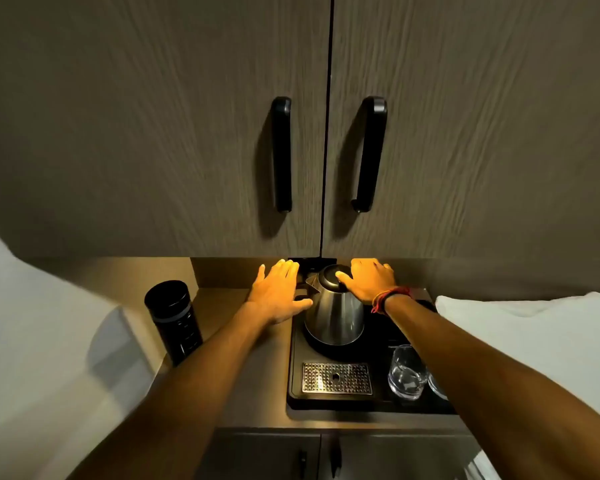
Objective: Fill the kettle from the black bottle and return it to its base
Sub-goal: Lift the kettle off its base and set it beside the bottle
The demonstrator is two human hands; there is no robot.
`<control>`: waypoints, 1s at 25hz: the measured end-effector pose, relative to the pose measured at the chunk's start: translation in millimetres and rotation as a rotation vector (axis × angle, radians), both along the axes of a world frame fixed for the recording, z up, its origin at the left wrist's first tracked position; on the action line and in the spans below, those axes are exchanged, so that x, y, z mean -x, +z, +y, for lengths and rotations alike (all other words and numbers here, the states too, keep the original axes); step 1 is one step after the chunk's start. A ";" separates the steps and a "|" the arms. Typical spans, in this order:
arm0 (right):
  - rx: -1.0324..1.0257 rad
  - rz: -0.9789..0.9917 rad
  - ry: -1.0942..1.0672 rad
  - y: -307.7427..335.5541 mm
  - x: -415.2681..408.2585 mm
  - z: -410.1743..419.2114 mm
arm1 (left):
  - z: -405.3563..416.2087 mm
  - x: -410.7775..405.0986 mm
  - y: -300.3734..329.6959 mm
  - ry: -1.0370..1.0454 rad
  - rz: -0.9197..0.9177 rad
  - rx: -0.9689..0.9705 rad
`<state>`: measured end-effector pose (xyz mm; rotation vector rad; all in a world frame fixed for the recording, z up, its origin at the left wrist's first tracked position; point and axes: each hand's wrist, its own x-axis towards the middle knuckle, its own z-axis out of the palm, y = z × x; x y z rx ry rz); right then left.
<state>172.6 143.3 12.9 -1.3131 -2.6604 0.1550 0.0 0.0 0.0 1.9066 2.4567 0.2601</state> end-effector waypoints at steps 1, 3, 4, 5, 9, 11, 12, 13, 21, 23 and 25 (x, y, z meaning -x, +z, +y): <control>0.007 -0.025 -0.003 -2.3 4.0 6.7 | 7.7 1.0 -1.6 0.013 0.021 0.009; 0.010 -0.074 -0.001 -9.1 10.2 17.5 | 17.7 2.2 -6.2 0.035 0.053 0.013; 0.030 -0.087 -0.002 -10.3 11.8 18.7 | 19.7 2.6 -7.4 0.031 0.047 0.009; 0.046 -0.088 0.016 -12.1 14.6 21.4 | 22.2 3.4 -9.9 0.032 0.040 0.015; 0.104 0.000 0.034 -14.1 14.9 23.1 | 23.7 4.9 -15.6 0.034 0.042 0.018; 0.142 0.031 0.034 -14.2 14.7 22.9 | 24.5 5.0 -16.1 0.015 0.036 0.017; 0.174 0.058 0.031 -14.8 14.2 23.5 | 24.6 5.5 -16.0 0.009 0.031 0.017; 0.213 0.099 0.031 -15.2 12.8 24.2 | 23.2 6.2 -16.0 0.010 0.027 0.016; 0.614 0.509 -0.035 -17.4 -21.4 45.8 | 18.6 6.1 -9.7 0.021 0.037 0.004; 0.630 0.483 -0.058 -23.5 -25.3 49.4 | 16.7 5.6 -8.2 0.023 0.050 -0.002; 0.638 0.526 -0.059 -28.9 -28.7 49.3 | 13.6 5.4 -6.7 0.031 0.049 0.003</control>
